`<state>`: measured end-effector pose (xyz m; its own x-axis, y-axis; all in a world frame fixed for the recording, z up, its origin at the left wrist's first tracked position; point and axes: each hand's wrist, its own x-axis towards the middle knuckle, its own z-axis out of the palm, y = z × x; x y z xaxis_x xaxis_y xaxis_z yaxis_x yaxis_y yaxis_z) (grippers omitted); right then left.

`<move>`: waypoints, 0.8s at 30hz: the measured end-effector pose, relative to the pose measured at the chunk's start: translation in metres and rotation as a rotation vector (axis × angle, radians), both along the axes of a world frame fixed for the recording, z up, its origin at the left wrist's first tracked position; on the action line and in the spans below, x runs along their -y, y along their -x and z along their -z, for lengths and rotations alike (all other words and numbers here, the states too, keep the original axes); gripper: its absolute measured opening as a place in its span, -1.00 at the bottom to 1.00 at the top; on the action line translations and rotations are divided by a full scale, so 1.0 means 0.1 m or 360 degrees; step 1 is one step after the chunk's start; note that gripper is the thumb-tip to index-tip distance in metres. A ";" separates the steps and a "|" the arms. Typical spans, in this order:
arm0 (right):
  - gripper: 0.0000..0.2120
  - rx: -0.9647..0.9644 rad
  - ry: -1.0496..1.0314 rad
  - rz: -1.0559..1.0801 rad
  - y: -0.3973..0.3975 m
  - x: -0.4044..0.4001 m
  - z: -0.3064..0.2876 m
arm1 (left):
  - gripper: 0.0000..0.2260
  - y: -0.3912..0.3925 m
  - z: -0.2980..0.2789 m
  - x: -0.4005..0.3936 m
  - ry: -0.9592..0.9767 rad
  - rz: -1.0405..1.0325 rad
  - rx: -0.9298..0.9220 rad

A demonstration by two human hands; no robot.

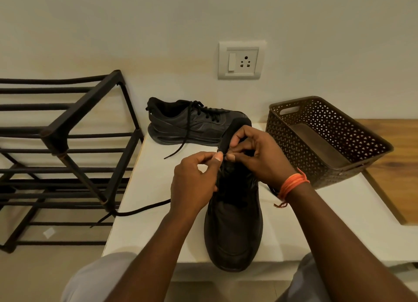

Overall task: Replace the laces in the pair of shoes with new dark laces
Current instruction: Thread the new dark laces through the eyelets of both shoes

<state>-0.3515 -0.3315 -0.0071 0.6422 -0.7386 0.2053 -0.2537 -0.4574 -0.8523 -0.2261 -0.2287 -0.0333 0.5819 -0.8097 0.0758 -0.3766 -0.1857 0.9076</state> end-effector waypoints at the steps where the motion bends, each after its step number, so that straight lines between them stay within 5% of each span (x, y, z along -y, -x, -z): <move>1: -0.85 0.0010 -0.0009 0.0009 0.01 -0.01 0.00 | -0.67 0.01 0.00 0.00 0.0008 -0.0018 0.0010; 8: -0.81 -0.0026 0.0115 0.0073 -0.05 -0.14 0.01 | -0.80 0.06 -0.01 0.02 0.0048 -0.0138 -0.0045; 15: -0.72 -0.0075 0.0229 0.0188 -0.02 -0.17 0.05 | -0.87 0.02 -0.04 -0.01 0.0033 -0.0123 -0.0686; 24: -0.72 -0.0083 0.0233 0.0042 -0.12 -0.16 0.03 | -0.77 0.00 -0.04 0.00 0.0073 -0.0116 -0.0698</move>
